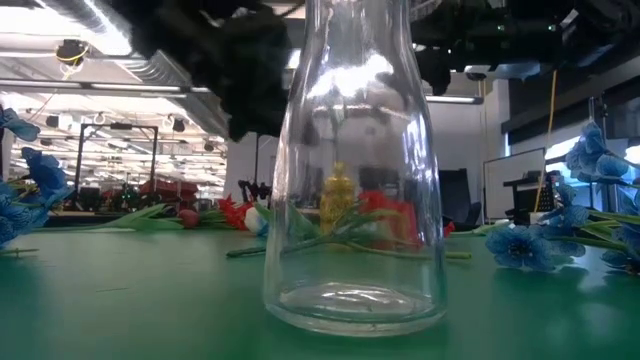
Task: Sort flowers into vase by color
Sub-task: Put the bottom red flowers into the yellow vase
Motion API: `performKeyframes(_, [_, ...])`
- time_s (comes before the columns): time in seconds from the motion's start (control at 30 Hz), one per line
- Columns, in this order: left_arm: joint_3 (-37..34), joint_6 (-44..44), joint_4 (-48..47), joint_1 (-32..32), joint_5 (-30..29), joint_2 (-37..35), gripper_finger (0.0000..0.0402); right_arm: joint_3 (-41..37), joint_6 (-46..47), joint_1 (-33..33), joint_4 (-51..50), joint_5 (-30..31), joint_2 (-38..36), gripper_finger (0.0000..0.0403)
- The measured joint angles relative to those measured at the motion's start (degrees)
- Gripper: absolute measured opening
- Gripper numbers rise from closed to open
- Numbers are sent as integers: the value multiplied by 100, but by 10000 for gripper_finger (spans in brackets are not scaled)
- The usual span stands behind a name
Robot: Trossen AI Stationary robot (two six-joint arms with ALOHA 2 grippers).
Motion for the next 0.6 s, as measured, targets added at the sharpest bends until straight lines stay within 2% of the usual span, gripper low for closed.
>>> performKeyframes(0.23, [875,327,-683,-148,-2,773,26,-4,-9,-375,-787,64,-467,237])
performKeyframes(0.47, [1358,318,-1019,-145,-17,1100,28,-4,-6,-537,-1168,36,-609,237])
performKeyframes(0.6, [1492,297,-1444,-162,17,1191,55,-4,56,-528,-1297,36,-610,237])
